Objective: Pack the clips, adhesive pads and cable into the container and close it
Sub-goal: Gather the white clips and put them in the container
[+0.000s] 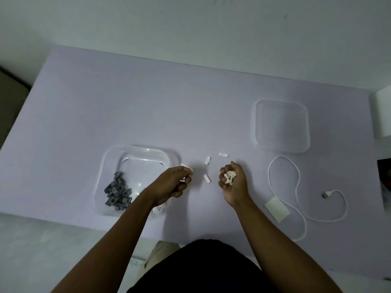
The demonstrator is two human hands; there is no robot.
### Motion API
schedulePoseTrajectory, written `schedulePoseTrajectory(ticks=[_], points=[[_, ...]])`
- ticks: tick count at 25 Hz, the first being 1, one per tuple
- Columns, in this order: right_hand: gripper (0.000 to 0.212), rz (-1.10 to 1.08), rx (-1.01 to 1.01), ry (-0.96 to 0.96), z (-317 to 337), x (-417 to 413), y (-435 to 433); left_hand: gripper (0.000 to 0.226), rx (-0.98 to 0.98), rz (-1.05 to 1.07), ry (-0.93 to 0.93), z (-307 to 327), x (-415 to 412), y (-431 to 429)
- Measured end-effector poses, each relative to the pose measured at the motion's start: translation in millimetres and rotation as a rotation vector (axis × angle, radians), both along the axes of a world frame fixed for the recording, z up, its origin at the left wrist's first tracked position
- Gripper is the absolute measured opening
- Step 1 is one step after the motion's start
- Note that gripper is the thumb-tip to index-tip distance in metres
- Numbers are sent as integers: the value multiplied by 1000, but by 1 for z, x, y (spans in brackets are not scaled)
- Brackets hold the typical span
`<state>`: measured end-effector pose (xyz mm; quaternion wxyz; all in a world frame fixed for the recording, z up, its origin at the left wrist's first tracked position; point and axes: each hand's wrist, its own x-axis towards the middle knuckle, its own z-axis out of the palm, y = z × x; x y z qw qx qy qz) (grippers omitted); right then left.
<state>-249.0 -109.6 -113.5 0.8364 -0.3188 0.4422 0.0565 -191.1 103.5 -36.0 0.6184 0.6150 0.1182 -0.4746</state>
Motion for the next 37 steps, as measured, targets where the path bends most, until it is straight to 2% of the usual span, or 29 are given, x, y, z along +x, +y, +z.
schedulePoseTrajectory(ticks=[1,3,5,6,8,10,13,15,17,19,21,23,24,27,31,34,37], points=[[34,46,-138,63,-3,-2,0,17,22,18,-17,-2,3,4],[35,223,-576,110,-12,-11,4,17,116,19,-76,-5,11,9],[22,442,-976,15,-22,-20,12,23,269,-55,-227,-12,23,5],[17,541,-1097,-46,-25,-23,17,28,357,-138,-356,-16,29,1],[27,670,-1221,-96,-31,-28,23,35,506,-311,-598,-22,38,-9],[39,738,-1275,-99,-35,-30,26,33,588,-415,-720,-27,45,-21],[34,741,-1398,-143,-46,-40,27,30,644,-602,-850,-37,47,-43],[18,674,-1403,-190,-47,-42,28,33,663,-701,-872,-47,46,-56],[11,492,-1233,-70,-40,-37,25,38,685,-761,-874,-60,44,-68],[22,164,-768,73,-29,-30,14,43,711,-786,-882,-70,44,-78],[21,-36,-322,-49,-14,-26,-6,47,711,-762,-856,-77,43,-86],[17,-61,-91,-171,1,-20,-24,48,699,-750,-855,-84,41,-92],[23,-39,-42,-191,6,-15,-32,44,694,-757,-869,-88,40,-94],[41,86,-128,-104,9,6,-50,28,719,-765,-893,-97,38,-99],[25,292,-395,-10,0,31,-59,29,773,-739,-867,-96,38,-102],[9,545,-802,-20,-13,37,-62,32,792,-742,-861,-93,37,-103],[20,857,-1186,-117,-25,38,-59,30,825,-740,-848,-94,38,-104]])
